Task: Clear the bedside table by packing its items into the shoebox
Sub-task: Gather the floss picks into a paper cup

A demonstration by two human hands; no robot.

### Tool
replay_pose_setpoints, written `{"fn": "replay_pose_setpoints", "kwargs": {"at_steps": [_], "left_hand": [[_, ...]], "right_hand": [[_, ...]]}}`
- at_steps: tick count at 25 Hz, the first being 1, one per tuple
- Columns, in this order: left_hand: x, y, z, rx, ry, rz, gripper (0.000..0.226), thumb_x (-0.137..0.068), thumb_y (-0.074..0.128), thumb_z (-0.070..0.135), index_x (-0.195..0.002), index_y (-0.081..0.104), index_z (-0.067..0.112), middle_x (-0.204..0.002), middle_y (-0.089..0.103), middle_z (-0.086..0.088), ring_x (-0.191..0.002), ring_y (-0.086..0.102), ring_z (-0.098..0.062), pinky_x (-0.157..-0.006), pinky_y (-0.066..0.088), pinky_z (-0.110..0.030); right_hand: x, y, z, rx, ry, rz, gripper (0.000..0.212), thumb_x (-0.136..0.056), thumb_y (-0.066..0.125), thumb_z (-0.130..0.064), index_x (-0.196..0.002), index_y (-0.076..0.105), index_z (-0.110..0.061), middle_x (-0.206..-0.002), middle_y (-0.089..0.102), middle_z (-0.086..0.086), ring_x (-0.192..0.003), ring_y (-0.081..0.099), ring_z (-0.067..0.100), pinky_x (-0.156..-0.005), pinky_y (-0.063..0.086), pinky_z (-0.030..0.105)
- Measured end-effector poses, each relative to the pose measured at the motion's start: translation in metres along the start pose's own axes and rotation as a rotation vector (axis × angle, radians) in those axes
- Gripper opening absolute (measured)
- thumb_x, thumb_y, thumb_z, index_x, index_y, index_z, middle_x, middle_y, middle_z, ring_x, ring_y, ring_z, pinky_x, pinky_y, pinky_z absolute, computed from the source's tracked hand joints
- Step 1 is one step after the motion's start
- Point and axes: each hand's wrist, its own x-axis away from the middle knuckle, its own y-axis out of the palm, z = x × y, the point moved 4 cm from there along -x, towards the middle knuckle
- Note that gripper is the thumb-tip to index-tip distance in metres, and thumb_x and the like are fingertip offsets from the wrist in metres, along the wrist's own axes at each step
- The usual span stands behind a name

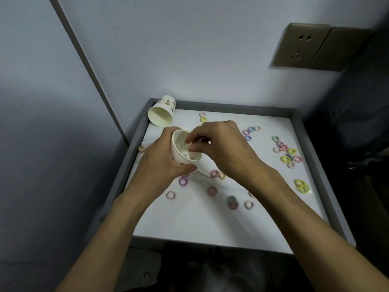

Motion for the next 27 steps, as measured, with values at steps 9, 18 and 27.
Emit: {"fn": "replay_pose_setpoints", "kwargs": {"at_steps": [9,18,27], "left_hand": [[-0.01,-0.034,-0.026,0.079,-0.085,0.227,0.074,-0.062,0.093,0.024,-0.114,0.042,0.035,-0.097,0.048,0.033,-0.086,0.045,0.031,-0.058,0.04,0.003],[-0.006,-0.042,-0.031,0.069,-0.087,0.278,0.073,-0.061,0.093,0.027,-0.113,0.041,0.035,-0.096,0.046,0.033,-0.087,0.05,0.015,-0.058,0.04,0.002],[-0.007,-0.045,-0.034,0.066,-0.107,0.268,0.073,-0.062,0.093,0.025,-0.114,0.042,0.031,-0.105,0.053,0.015,-0.095,0.052,-0.01,-0.058,0.04,0.002]], "right_hand": [[0.009,0.038,0.058,0.35,0.24,-0.256,0.017,-0.079,0.075,-0.028,-0.095,0.071,-0.025,-0.094,0.068,-0.001,-0.081,0.063,0.021,-0.069,0.05,0.029],[-0.005,0.069,0.047,0.437,-0.03,-0.18,0.01,-0.087,0.058,-0.009,-0.094,0.064,-0.007,-0.106,0.057,0.009,-0.099,0.051,0.028,-0.077,0.045,0.041],[-0.01,0.071,0.052,0.391,-0.048,-0.13,0.006,-0.085,0.06,-0.008,-0.089,0.062,-0.012,-0.09,0.065,0.009,-0.082,0.056,0.03,-0.07,0.045,0.04]]}}
